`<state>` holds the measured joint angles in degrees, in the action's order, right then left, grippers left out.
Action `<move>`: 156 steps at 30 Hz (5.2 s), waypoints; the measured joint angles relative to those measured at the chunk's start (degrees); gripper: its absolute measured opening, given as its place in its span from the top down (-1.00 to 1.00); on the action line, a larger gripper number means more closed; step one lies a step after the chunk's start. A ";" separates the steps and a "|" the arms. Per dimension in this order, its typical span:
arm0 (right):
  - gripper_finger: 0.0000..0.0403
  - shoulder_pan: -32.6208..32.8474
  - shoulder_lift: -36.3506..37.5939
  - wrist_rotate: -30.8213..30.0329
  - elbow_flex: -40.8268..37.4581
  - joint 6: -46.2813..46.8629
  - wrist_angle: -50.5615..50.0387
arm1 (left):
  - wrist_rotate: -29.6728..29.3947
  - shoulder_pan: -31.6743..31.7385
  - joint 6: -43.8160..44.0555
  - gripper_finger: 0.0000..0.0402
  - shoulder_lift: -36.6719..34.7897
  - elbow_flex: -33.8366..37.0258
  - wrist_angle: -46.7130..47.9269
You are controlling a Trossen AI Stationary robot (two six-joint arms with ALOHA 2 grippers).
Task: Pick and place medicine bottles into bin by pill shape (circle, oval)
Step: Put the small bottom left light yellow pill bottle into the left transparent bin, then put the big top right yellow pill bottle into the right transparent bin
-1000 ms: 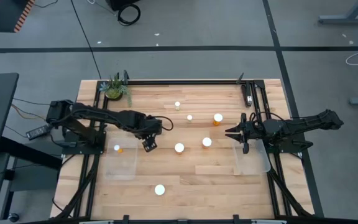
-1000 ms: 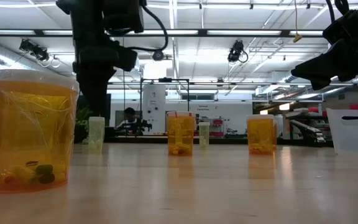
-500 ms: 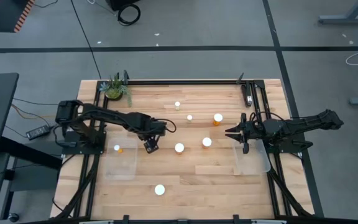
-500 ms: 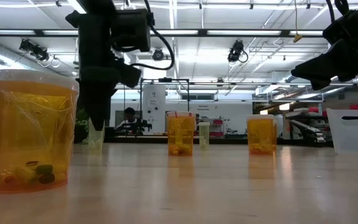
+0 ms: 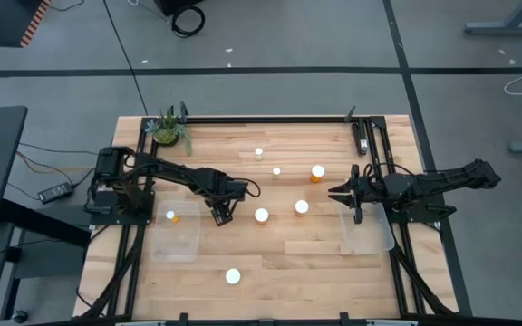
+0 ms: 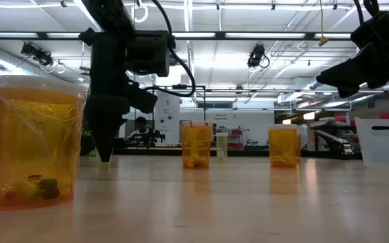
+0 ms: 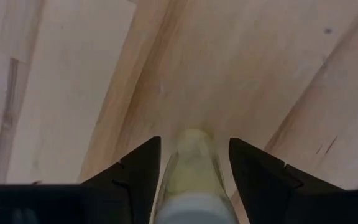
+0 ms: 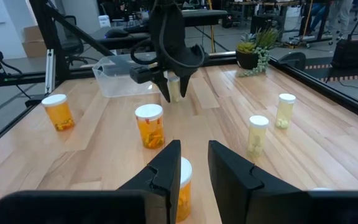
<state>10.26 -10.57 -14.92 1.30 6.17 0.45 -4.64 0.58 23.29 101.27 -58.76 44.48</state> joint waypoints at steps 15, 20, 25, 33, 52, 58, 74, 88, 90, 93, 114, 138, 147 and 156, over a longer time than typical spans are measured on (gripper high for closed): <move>0.56 -0.01 0.00 0.00 0.00 0.00 0.02 | 0.18 0.00 -0.45 0.43 -0.07 0.00 -0.12; 0.56 0.00 0.00 0.00 0.00 0.00 0.02 | 0.87 -0.29 -0.44 0.41 -0.57 -1.80 3.03; 0.56 -0.01 0.00 0.00 0.00 0.00 0.04 | 0.90 -1.45 -0.40 0.37 -0.98 -5.62 6.70; 0.56 0.00 -0.07 0.00 0.00 0.00 0.02 | 1.95 -6.05 1.59 0.40 -1.01 -11.45 12.97; 0.56 0.00 -0.17 0.00 0.00 -0.02 0.00 | -0.12 -18.14 19.28 0.38 -8.93 -13.07 21.59; 0.56 -0.01 -0.20 0.00 0.00 0.00 0.01 | -1.31 -20.80 22.92 0.40 -9.56 -12.64 25.15; 0.56 0.00 -0.20 0.00 0.00 0.00 -0.02 | -0.44 -22.49 25.59 0.38 -10.30 -0.65 24.36; 0.56 -0.02 -0.20 0.00 0.00 0.00 0.00 | -0.44 -19.81 26.62 0.37 -16.74 10.56 13.47; 0.56 0.00 -0.20 0.00 0.00 0.00 0.00 | -0.41 -19.22 26.60 0.38 -16.74 11.81 10.14; 0.56 0.00 -0.20 0.00 0.00 0.00 0.00 | 0.01 -18.99 26.43 0.40 -16.74 13.56 6.48; 0.56 0.00 -0.20 0.00 0.00 0.00 0.02 | -0.02 -19.12 27.26 0.36 -16.79 17.12 1.71; 0.56 -0.01 -0.20 0.00 0.00 0.00 0.02 | 0.01 -18.72 27.47 0.02 -16.68 16.74 4.81; 0.56 0.00 -0.20 0.00 0.00 0.00 0.04 | 0.00 -18.71 27.06 -0.05 -16.68 10.70 11.47; 0.56 -0.01 -0.20 0.00 -0.01 0.00 0.04 | -1.92 -18.36 26.40 -0.05 -16.68 3.56 20.05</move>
<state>10.25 -10.76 -14.92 1.29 6.17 0.49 -6.56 -17.78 49.69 84.60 -55.20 64.53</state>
